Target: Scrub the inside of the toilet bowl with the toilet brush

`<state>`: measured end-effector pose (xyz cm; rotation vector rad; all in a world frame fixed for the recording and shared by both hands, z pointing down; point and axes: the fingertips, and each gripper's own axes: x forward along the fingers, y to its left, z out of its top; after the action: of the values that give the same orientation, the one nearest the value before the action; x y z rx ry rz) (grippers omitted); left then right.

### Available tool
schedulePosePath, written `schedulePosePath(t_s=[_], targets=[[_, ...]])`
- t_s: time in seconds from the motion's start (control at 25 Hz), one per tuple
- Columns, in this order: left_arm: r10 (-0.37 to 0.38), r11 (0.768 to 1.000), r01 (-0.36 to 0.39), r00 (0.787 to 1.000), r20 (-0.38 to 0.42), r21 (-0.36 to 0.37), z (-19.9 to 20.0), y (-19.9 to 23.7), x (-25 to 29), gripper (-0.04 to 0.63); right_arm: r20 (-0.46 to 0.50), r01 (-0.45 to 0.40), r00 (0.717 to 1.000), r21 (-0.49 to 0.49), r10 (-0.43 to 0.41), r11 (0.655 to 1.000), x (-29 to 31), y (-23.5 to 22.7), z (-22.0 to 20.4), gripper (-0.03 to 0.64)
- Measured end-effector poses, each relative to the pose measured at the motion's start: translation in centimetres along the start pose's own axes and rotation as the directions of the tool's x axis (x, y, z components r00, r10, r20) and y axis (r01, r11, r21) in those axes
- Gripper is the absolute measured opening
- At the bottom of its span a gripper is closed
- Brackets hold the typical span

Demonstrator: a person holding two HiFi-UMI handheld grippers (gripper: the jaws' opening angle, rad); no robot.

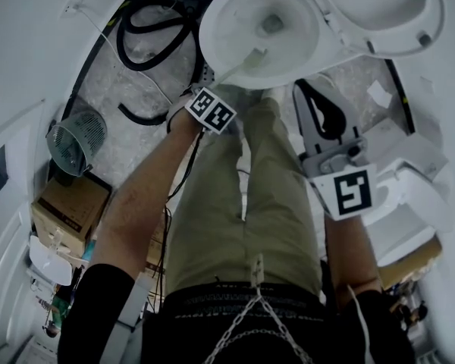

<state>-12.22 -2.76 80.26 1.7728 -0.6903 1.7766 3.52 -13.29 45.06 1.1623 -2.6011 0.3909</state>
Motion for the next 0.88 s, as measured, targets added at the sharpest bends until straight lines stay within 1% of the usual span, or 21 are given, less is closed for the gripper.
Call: schedulePosePath(t_s=[0.24,0.52,0.76,0.8,0.88], targets=[[0.016,0.998,-0.017,1.000,-0.016,-0.066,-0.7,2.0,0.1,0.002,-0.011,-0.013,1.000,0.005,0.014,1.000,0.5,-0.1,-0.3,0.003],[0.026,0.986,-0.031,0.999,-0.031,-0.165,-0.8,3.7,0.3,0.002,-0.017,-0.029,0.999,0.011,0.029,1.000,0.9,-0.8,-0.4,0.003],[0.027,0.962,-0.035,0.999,-0.035,-0.272,-0.6,5.0,0.3,0.002,-0.024,-0.040,0.999,0.017,0.040,0.999,1.1,-2.1,-0.6,0.003],[0.029,0.956,-0.036,0.999,-0.029,-0.291,-0.4,5.3,0.2,0.002,-0.026,-0.042,0.999,0.019,0.042,0.999,1.1,-2.4,-0.7,0.003],[0.030,0.938,-0.031,1.000,-0.008,-0.346,0.1,5.9,0.1,0.002,-0.031,-0.046,0.998,0.020,0.047,0.999,1.3,-2.9,-0.7,0.003]])
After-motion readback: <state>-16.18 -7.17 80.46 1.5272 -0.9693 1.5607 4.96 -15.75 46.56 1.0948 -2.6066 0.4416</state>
